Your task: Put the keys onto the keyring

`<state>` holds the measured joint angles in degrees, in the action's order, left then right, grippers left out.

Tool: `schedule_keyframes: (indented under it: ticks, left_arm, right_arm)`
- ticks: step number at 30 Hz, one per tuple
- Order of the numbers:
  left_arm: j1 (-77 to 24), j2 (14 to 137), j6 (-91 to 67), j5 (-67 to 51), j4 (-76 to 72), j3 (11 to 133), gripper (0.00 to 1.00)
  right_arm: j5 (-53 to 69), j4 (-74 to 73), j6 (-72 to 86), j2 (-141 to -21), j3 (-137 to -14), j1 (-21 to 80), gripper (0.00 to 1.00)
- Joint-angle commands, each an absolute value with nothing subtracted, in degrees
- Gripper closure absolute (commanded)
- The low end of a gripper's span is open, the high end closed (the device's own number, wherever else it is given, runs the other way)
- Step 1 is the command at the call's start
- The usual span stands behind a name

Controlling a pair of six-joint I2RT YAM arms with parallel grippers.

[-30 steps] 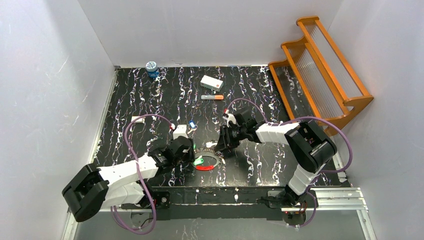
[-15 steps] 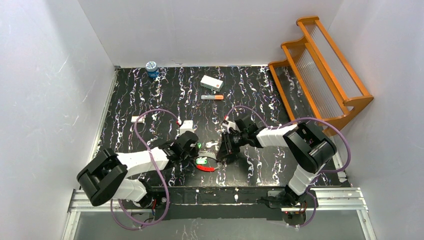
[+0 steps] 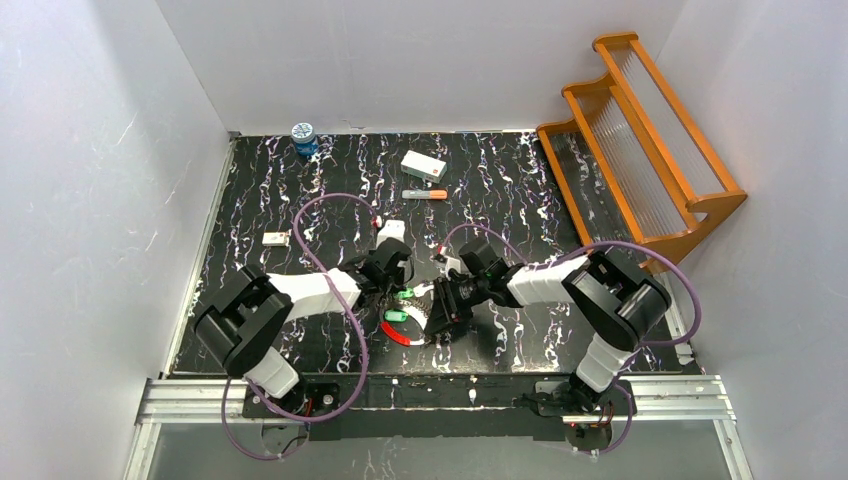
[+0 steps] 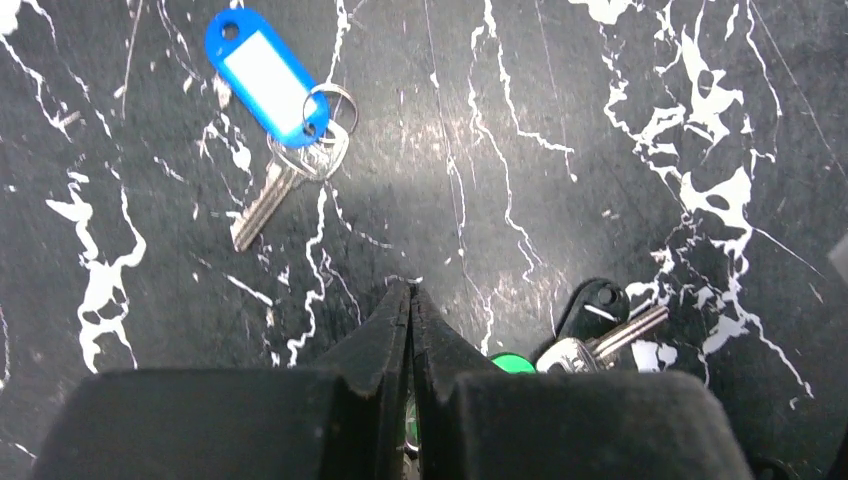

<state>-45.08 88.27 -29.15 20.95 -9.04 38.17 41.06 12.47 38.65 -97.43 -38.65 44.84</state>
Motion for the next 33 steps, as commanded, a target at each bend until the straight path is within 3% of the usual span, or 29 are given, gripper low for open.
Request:
schedule_keyframes:
  ticks: [1, 2, 6, 9, 13, 19, 24, 33]
  left_arm:
    - [-43.97, 90.35, -23.59, 22.42, -3.73, 41.43, 1.0]
    - [-43.95, 90.0, -23.22, 22.95, -3.1, 41.88, 0.99]
    - [-44.0, 86.14, -22.28, 24.76, -0.8, 41.78, 0.77]
    - [-43.86, 81.29, -23.65, 24.7, 1.58, 39.76, 0.51]
    - [-43.6, 73.65, -28.38, 22.68, 4.58, 35.28, 0.42]
    - [-43.04, 62.38, -38.62, 14.45, 6.16, 27.21, 0.41]
    - [-42.88, 59.58, -46.3, 7.54, 0.7, 21.43, 0.47]
    - [-42.13, 69.75, -44.73, 12.14, -0.7, 23.55, 0.76]
  right_arm:
    - [41.58, 14.27, 39.0, -93.21, -38.39, 45.24, 0.55]
    - [40.39, 13.33, 38.3, -92.18, -38.6, 45.19, 0.51]
    - [35.7, 9.52, 35.58, -88.34, -39.62, 44.18, 0.4]
    - [34.51, 8.58, 34.42, -86.53, -39.58, 42.17, 0.38]
    - [35.02, 6.63, 31.94, -87.94, -40.14, 39.73, 0.38]
    - [36.33, 4.12, 27.1, -93.18, -41.77, 39.06, 0.42]
    - [38.13, 3.78, 25.56, -96.05, -41.86, 39.1, 0.48]
    - [41.79, 3.76, 24.91, -98.49, -39.27, 40.55, 0.67]
